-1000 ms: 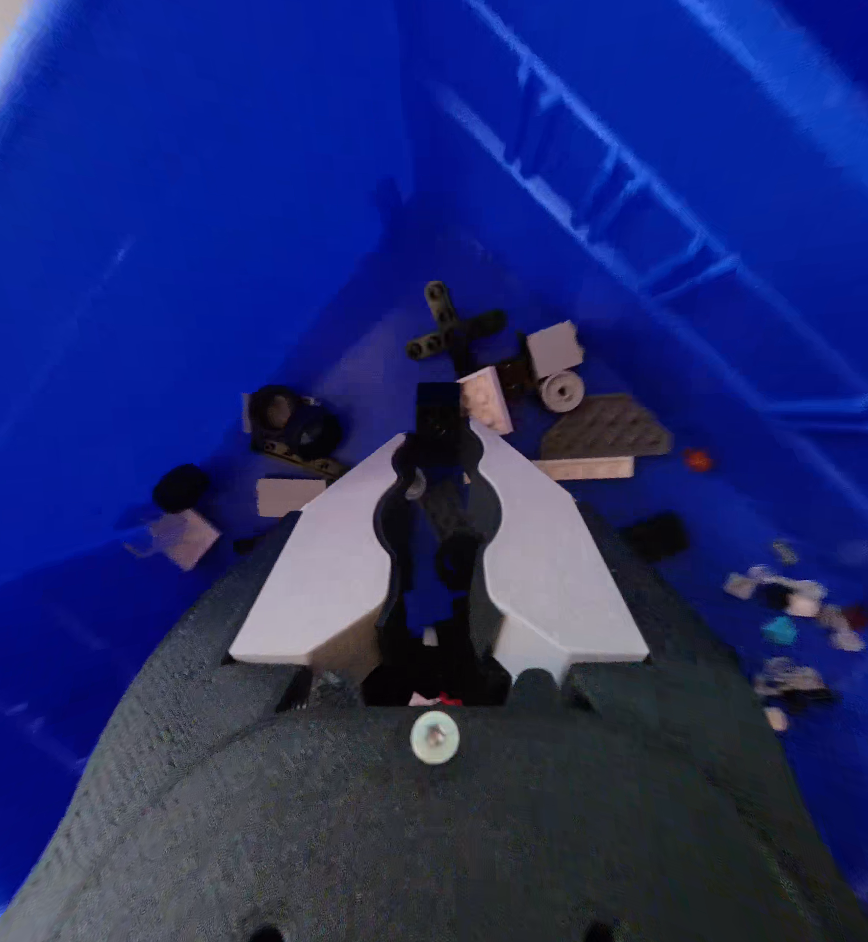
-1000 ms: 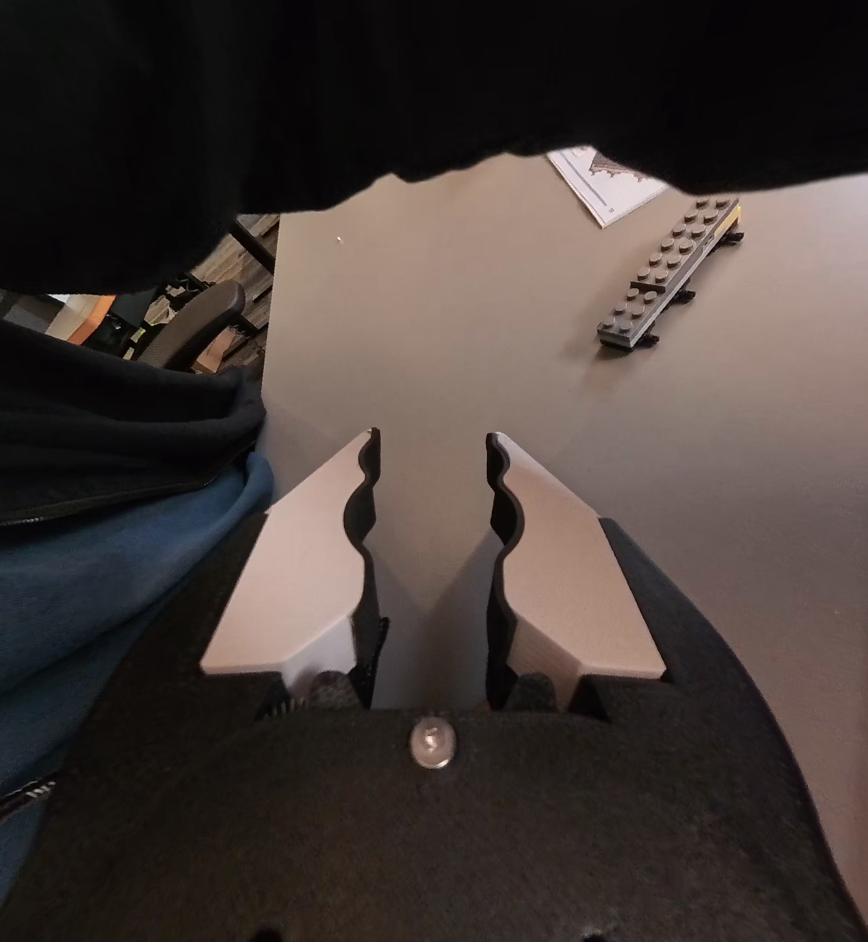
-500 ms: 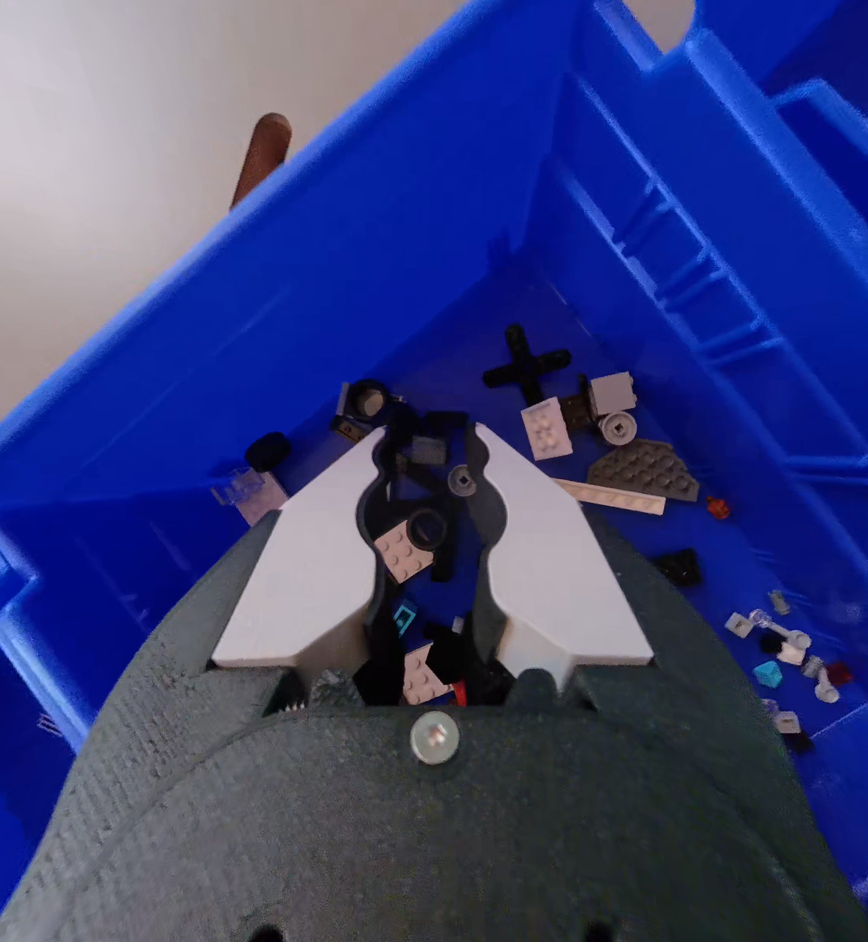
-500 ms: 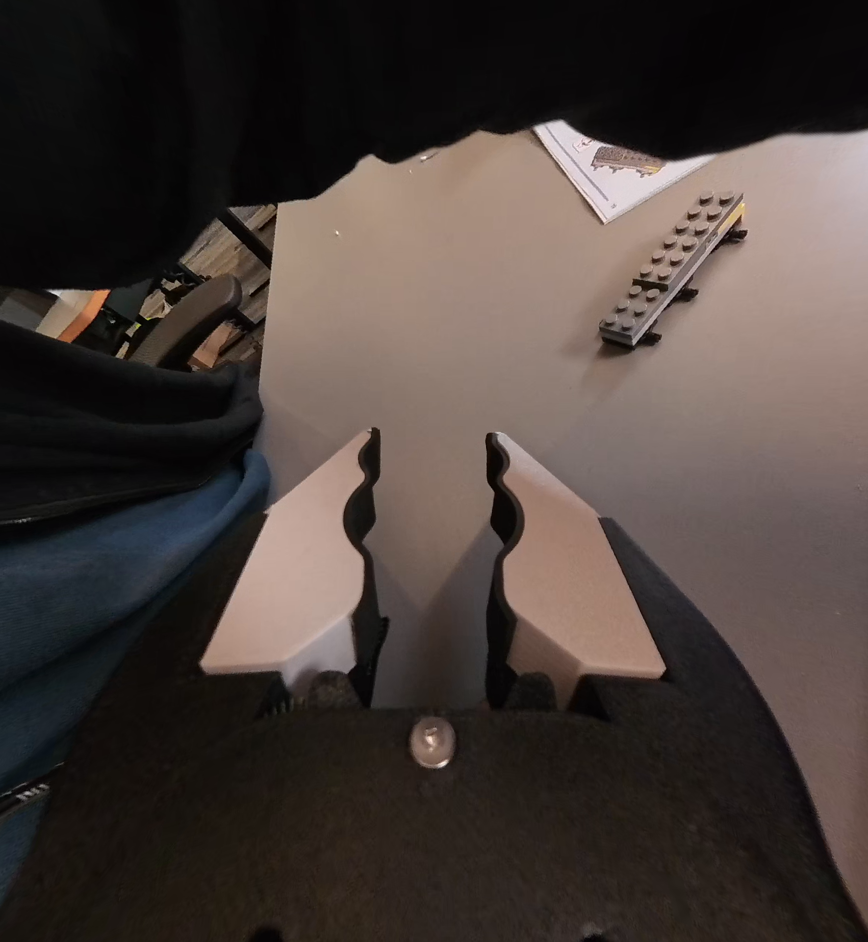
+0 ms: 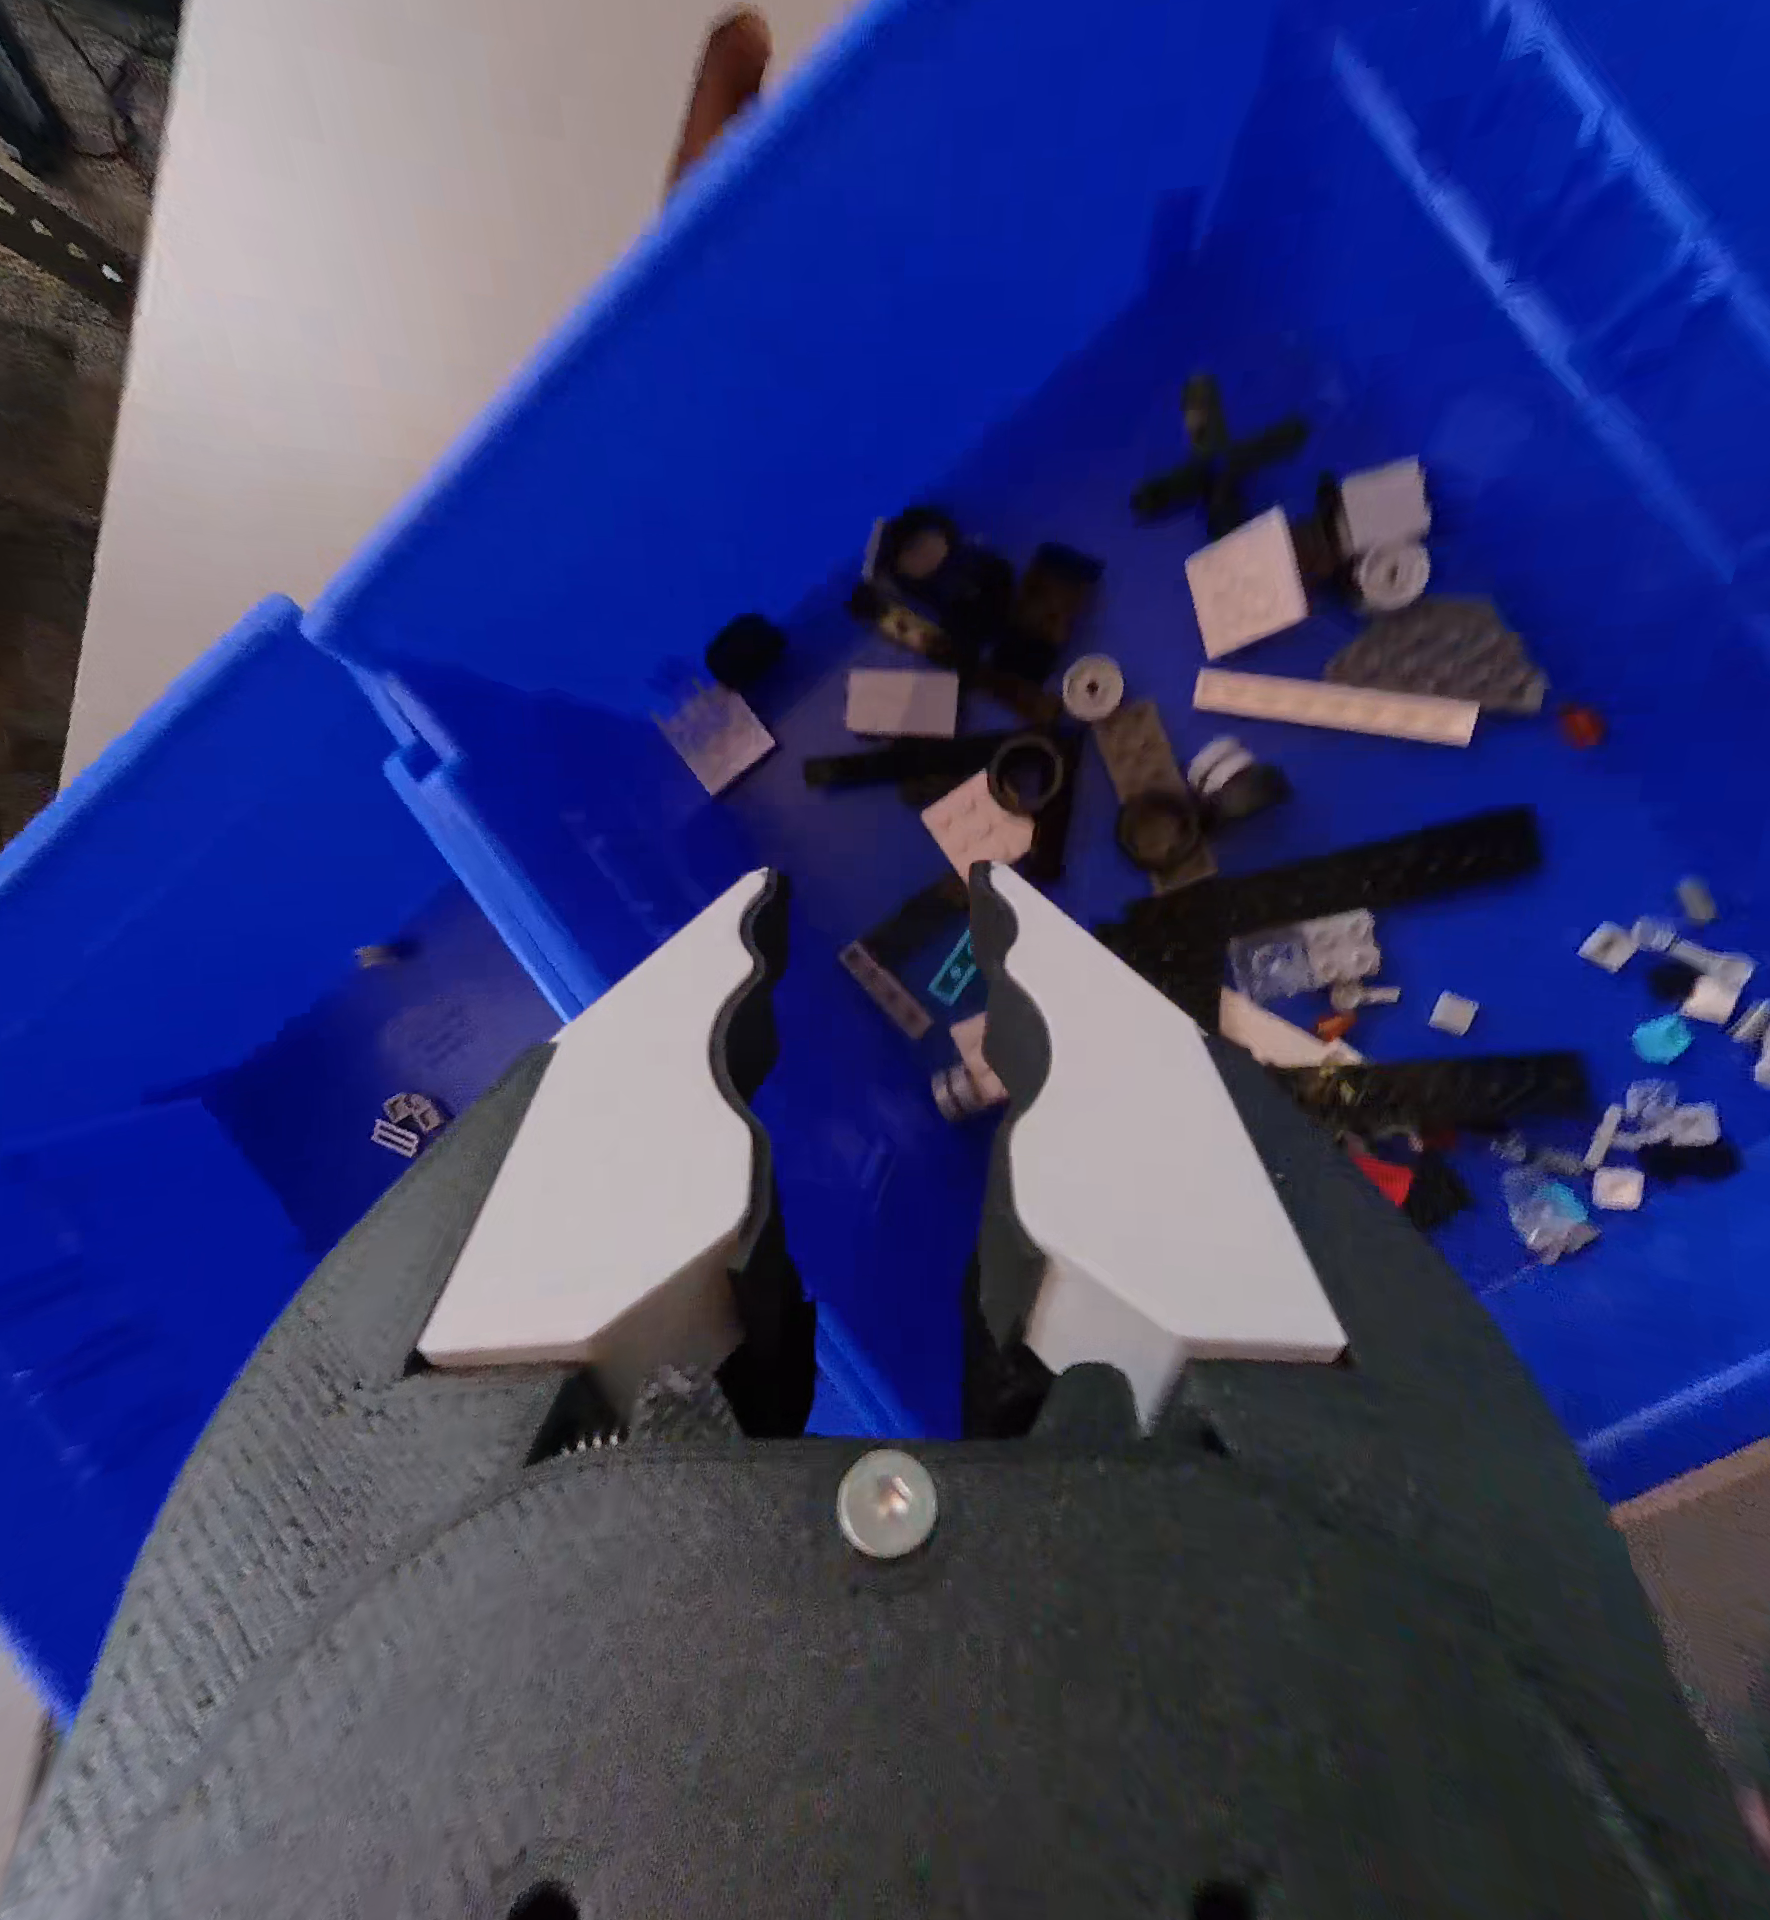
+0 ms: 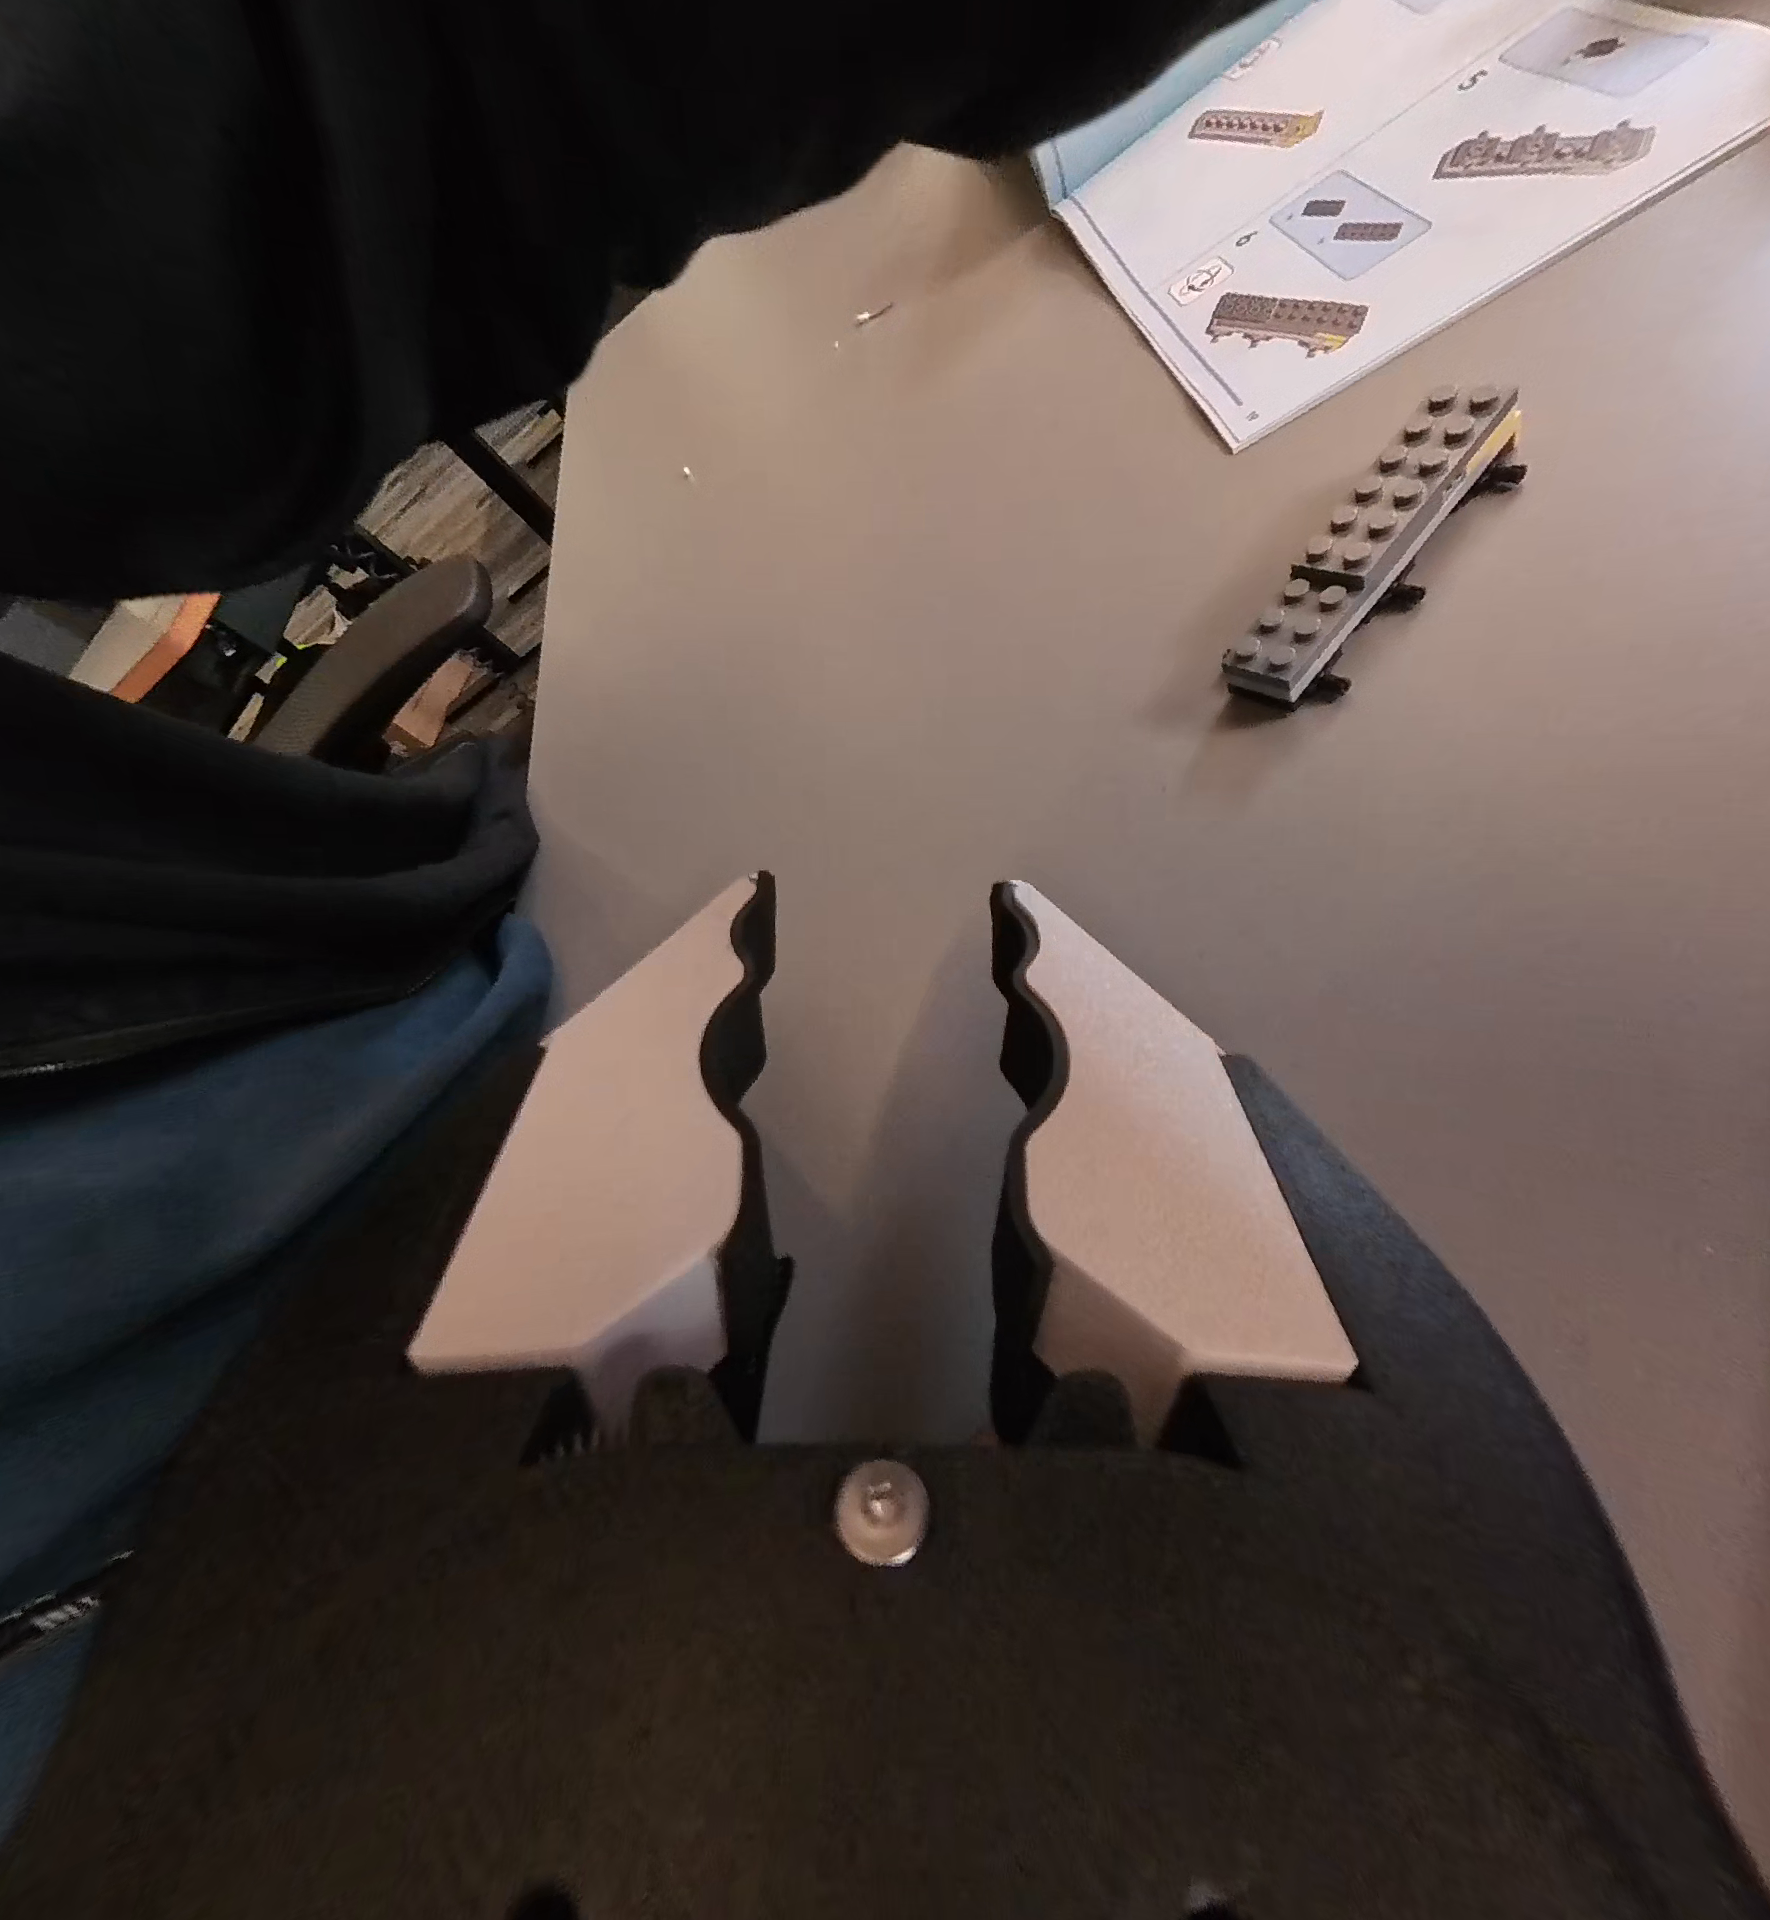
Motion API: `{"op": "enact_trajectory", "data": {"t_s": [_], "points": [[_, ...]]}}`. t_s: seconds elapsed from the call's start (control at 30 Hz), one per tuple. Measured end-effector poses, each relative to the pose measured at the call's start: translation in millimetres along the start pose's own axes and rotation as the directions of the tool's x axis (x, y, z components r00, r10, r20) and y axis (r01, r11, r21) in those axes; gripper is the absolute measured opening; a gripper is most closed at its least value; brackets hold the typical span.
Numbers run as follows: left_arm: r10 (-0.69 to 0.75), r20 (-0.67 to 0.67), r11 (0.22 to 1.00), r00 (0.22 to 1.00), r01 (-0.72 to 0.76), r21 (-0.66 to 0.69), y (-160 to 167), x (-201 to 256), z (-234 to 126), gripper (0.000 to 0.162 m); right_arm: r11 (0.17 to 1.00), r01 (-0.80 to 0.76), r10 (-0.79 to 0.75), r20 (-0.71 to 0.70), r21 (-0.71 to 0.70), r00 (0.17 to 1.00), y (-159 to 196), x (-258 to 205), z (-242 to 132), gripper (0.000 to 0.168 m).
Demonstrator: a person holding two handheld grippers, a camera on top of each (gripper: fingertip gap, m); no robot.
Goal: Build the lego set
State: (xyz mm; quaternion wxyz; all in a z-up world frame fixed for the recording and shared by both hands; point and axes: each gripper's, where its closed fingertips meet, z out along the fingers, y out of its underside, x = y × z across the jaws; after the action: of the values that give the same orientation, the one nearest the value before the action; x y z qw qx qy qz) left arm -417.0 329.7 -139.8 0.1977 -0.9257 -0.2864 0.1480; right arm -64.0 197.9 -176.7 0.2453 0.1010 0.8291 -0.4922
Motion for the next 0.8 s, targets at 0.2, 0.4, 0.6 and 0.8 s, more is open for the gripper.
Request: {"op": "enact_trajectory", "data": {"t_s": [0.2, 0.4, 0.6, 0.8], "points": [[0.124, 0.040, 0.989, 0.991, -0.121, -0.087, 13, 5, 2, 0.041, 1.000, 0.001, -0.001, -0.004, 0.001, 1.000, 0, 0, 0, 0.042], [0.173, 0.012, 0.980, 0.985, -0.171, -0.100, 10, 12, 6, 0.040, 1.000, 0.005, -0.006, -0.003, -0.002, 1.000, 0, 0, 0, 0.042], [0.172, 0.014, 0.980, 0.985, -0.169, -0.106, 7, 11, 11, 0.039, 1.000, 0.003, -0.003, -0.002, 0.001, 1.000, 0, 0, 0, 0.042], [0.197, 0.021, 0.974, 0.980, -0.193, -0.122, 6, 10, 12, 0.037, 1.000, 0.003, -0.003, -0.001, -0.004, 1.000, 1, 0, 0, 0.042]]}}
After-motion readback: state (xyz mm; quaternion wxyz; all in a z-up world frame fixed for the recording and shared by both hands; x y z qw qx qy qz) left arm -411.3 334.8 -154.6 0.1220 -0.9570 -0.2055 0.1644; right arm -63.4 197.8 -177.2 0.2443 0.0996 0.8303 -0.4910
